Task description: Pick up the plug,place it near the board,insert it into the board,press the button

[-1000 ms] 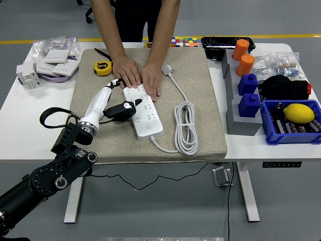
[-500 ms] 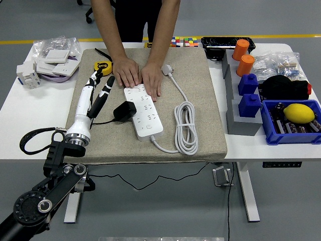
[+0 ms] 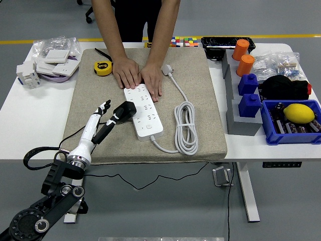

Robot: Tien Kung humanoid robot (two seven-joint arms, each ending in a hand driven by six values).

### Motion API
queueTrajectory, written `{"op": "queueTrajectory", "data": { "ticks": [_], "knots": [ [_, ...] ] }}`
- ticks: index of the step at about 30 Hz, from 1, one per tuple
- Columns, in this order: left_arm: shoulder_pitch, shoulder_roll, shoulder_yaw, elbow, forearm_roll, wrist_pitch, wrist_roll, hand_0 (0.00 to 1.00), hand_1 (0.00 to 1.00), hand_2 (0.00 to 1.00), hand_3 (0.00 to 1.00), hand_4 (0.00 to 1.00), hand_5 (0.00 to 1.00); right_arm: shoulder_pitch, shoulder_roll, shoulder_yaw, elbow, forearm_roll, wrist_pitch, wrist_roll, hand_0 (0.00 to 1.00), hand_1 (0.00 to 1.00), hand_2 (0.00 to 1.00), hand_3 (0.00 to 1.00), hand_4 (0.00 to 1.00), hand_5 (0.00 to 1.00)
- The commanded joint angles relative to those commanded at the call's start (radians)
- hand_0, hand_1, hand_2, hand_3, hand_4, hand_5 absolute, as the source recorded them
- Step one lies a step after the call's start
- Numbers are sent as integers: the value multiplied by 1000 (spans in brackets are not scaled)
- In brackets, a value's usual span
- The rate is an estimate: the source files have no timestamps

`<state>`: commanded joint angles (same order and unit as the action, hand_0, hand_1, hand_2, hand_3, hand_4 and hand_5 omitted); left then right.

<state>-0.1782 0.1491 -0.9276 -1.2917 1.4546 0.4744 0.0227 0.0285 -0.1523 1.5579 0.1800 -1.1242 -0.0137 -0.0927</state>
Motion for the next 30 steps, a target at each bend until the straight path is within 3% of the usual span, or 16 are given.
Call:
{"op": "queueTrajectory", "data": {
  "ticks": [17,30],
  "knots": [
    [-78,-3,45,47,158,-33,89,998,998,989,968,998,998,6,2,0,0,5,0,-2,998,937,880,910,998,998],
    [-107,-1,81,63,231,-57,135,998,998,981,963,998,998,6,4,4,0,-1,0,-2,998,935,878,909,998,998]
  ]
}}
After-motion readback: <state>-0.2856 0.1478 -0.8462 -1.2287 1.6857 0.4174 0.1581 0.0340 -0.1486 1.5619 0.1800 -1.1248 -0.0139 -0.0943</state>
